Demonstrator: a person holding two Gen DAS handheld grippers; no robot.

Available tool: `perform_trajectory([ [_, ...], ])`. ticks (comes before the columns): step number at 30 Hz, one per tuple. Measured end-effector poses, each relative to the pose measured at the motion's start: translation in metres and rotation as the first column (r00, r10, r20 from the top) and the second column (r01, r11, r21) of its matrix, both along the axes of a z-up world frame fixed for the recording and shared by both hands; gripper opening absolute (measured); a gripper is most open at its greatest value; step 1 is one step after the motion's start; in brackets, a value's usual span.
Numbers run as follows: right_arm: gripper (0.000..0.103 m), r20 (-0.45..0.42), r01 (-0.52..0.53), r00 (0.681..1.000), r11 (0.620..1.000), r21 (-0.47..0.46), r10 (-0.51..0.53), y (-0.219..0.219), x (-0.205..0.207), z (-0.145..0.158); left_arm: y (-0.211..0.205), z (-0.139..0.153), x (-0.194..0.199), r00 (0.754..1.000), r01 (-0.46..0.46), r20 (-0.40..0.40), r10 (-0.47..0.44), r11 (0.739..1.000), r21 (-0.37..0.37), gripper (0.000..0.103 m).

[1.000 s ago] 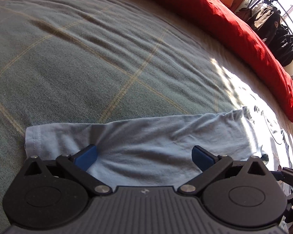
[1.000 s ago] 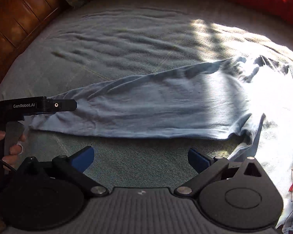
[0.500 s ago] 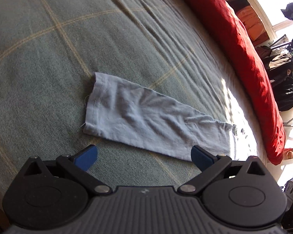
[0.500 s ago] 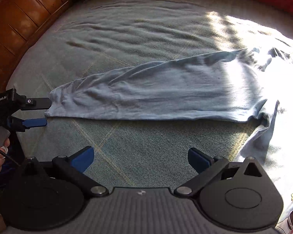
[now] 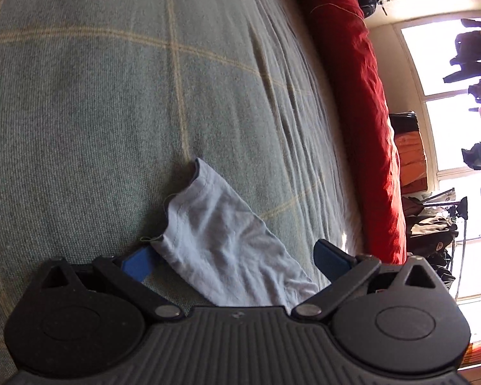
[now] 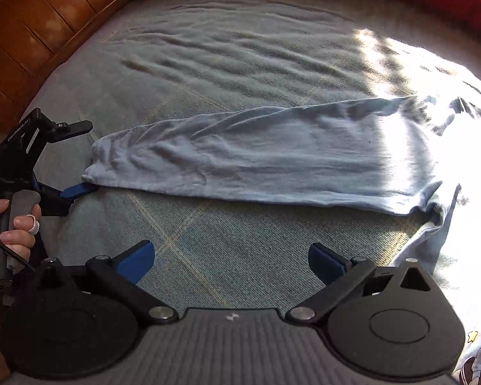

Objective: Fold clothes
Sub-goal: 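Move the left gripper to the sleeve cuff and close on it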

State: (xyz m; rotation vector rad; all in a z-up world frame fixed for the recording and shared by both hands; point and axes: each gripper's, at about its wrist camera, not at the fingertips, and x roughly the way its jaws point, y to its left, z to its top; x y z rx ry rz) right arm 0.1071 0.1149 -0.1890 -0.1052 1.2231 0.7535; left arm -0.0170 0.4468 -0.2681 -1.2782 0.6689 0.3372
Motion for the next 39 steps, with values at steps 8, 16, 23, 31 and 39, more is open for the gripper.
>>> perform_trajectory([
  [8, 0.103, 0.014, -0.035, 0.999, 0.999, 0.008, 0.035, 0.010, 0.002, 0.001, 0.015, -0.004, 0.027, 0.998, 0.059, 0.015, -0.060, 0.997, 0.053, 0.101],
  [16, 0.103, -0.003, -0.057, 0.998, 0.998, 0.004, 0.057, 0.013, 0.001, 0.002, 0.007, -0.003, 0.019, 0.983, 0.181, 0.026, -0.183, 0.981, 0.068, 0.102],
  [23, 0.103, -0.003, -0.054, 0.999, 0.998, -0.021, 0.054, 0.015, 0.003, 0.000, 0.015, 0.005, 0.042, 0.940, 0.340, -0.047, -0.337, 0.926, 0.164, 0.095],
  [31, 0.103, 0.002, -0.044, 0.999, 0.998, -0.045, 0.044, 0.016, 0.005, -0.002, 0.020, 0.014, 0.025, 0.907, 0.419, -0.159, -0.391, 0.877, 0.234, 0.034],
  [39, 0.103, 0.010, -0.041, 0.999, 0.998, -0.041, 0.041, 0.018, 0.004, -0.002, 0.017, 0.021, 0.020, 0.888, 0.448, -0.244, -0.391, 0.855, 0.260, 0.007],
])
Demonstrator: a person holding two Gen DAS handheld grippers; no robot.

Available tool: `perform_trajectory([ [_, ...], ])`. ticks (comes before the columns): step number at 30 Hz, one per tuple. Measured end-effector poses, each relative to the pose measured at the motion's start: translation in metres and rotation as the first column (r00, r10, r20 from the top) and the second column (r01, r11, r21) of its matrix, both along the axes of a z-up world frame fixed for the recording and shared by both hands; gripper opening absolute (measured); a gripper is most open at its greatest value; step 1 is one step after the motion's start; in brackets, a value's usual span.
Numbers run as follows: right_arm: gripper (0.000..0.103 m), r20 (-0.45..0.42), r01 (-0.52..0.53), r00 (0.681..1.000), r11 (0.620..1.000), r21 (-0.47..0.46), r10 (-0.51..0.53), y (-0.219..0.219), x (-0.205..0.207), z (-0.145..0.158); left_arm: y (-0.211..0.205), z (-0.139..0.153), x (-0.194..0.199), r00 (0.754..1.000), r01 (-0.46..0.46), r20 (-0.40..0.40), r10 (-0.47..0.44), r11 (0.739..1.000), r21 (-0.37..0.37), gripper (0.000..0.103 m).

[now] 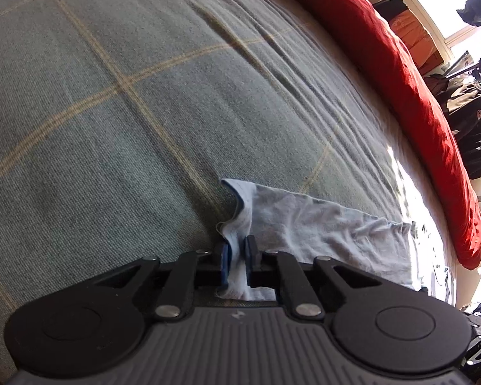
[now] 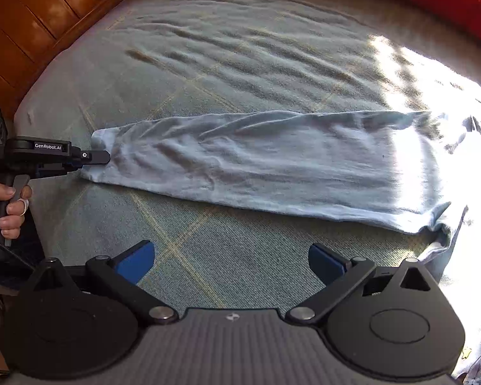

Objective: Fold clothes
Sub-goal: 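Move the left gripper to the sleeve cuff and close on it, then lift the held sleeve with the left gripper and carry it over the shirt body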

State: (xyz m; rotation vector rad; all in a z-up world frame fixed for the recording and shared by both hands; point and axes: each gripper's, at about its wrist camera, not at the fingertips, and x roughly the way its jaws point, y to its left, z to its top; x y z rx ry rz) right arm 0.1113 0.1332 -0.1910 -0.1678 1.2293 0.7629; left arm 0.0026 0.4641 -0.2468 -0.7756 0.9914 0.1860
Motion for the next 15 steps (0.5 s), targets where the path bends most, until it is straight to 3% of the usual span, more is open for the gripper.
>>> perform_trajectory([
  [15, 0.103, 0.046, -0.015, 0.999, 0.998, 0.053, 0.013, -0.039, -0.020, 0.006, -0.047, 0.050, 0.019, 0.998, 0.056, -0.022, -0.053, 0.981, 0.185, 0.000],
])
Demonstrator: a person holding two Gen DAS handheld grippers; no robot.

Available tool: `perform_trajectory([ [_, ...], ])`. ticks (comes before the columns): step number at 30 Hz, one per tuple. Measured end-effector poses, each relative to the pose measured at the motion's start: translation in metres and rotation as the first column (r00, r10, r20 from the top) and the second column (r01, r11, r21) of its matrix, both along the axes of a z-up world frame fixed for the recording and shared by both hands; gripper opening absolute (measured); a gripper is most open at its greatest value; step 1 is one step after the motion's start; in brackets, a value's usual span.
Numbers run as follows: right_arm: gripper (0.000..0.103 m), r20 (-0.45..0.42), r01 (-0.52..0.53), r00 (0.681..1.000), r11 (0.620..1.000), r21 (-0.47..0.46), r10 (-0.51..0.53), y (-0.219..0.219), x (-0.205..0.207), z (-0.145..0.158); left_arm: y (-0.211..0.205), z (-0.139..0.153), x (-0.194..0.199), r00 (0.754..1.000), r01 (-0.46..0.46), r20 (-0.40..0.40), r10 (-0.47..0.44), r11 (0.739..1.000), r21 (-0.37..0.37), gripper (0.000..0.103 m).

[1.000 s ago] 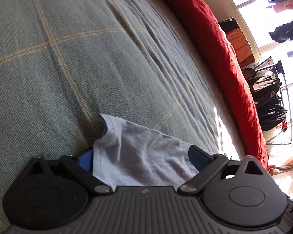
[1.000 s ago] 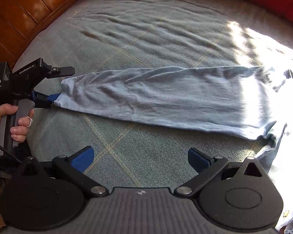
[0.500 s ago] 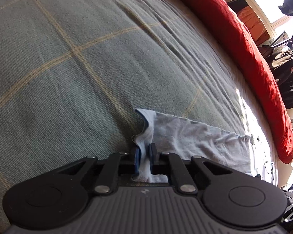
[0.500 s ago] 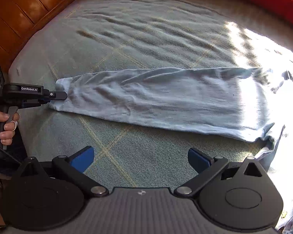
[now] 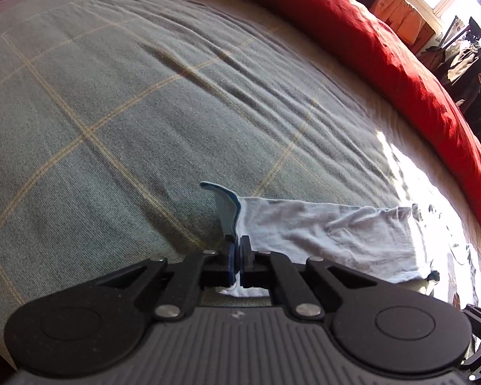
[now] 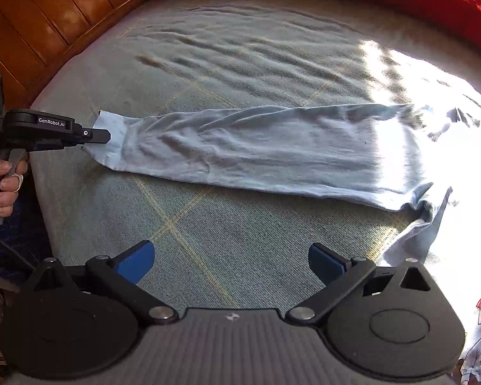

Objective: Fold clothes
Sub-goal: 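Lift the held sleeve with the left gripper and carry it over the shirt body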

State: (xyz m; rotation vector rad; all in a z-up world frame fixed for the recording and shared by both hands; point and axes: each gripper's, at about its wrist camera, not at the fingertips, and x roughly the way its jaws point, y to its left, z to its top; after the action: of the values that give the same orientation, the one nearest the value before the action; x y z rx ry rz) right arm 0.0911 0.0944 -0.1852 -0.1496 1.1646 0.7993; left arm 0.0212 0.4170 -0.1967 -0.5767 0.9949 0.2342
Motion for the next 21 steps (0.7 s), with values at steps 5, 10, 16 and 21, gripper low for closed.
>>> perform_trajectory([
  [5, 0.103, 0.004, 0.034, 0.999, 0.999, 0.014, -0.034, -0.028, -0.002, 0.003, -0.014, 0.008, 0.009, 1.000, 0.009, -0.001, -0.009, 1.000, 0.007, 0.000],
  [10, 0.103, 0.006, 0.059, 0.998, 0.998, 0.026, -0.059, -0.045, -0.002, 0.002, -0.031, 0.018, 0.019, 1.000, 0.020, 0.014, -0.020, 1.000, -0.002, 0.000],
  [16, 0.103, -0.001, 0.074, 0.997, 0.996, 0.049, -0.074, -0.059, -0.004, 0.003, -0.046, 0.024, 0.031, 0.999, 0.009, 0.043, -0.006, 0.998, -0.070, 0.000],
  [21, 0.103, -0.012, 0.083, 0.997, 0.995, 0.057, -0.083, -0.071, -0.005, 0.001, -0.061, 0.031, 0.046, 0.997, 0.024, 0.078, -0.016, 0.994, -0.103, 0.000],
])
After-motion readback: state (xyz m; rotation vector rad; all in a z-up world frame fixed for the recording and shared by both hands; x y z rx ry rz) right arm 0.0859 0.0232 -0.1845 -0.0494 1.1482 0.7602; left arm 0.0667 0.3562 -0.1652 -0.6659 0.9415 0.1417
